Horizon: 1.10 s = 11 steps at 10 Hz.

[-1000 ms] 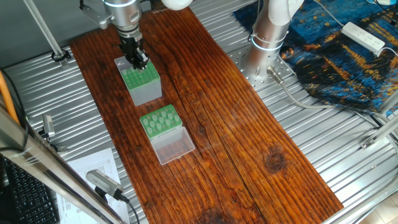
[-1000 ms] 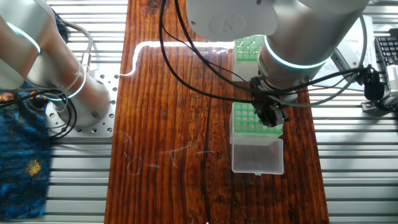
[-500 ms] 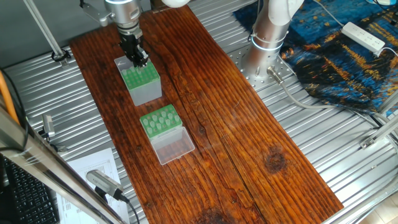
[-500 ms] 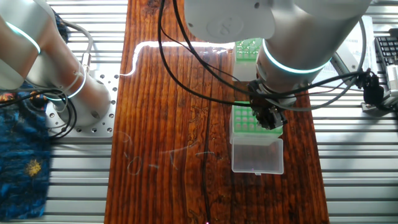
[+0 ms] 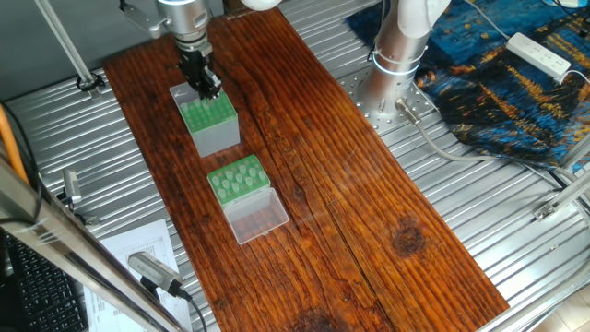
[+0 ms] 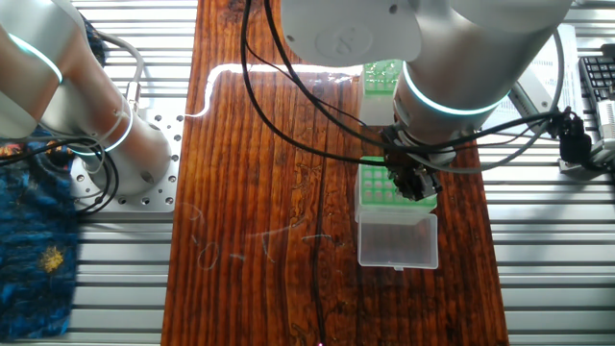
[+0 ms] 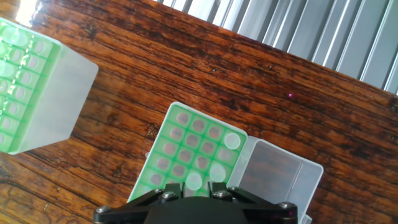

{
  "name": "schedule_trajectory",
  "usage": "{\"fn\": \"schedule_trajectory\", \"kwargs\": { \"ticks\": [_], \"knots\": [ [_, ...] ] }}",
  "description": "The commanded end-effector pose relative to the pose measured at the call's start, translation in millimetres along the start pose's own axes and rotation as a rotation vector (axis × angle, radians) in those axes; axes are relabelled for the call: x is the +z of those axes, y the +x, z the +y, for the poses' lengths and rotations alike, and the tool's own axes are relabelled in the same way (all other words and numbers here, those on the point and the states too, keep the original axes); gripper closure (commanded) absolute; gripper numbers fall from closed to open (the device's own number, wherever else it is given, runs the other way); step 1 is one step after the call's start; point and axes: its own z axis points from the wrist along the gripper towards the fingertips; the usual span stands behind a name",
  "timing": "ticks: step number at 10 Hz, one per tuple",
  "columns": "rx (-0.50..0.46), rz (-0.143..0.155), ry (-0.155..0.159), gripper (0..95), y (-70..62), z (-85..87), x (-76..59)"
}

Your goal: Transfer all large pipette tips from one holder to another

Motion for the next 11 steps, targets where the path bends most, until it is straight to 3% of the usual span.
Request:
{"fn": "schedule_trajectory", "kwargs": {
  "ticks": [1, 11],
  "knots": [
    [-0.002, -0.001, 0.002, 76.0, 1.6, 1.2, 1.8],
    [0.003, -0.013, 0.008, 76.0, -5.6, 2.9, 9.0]
  ]
}}
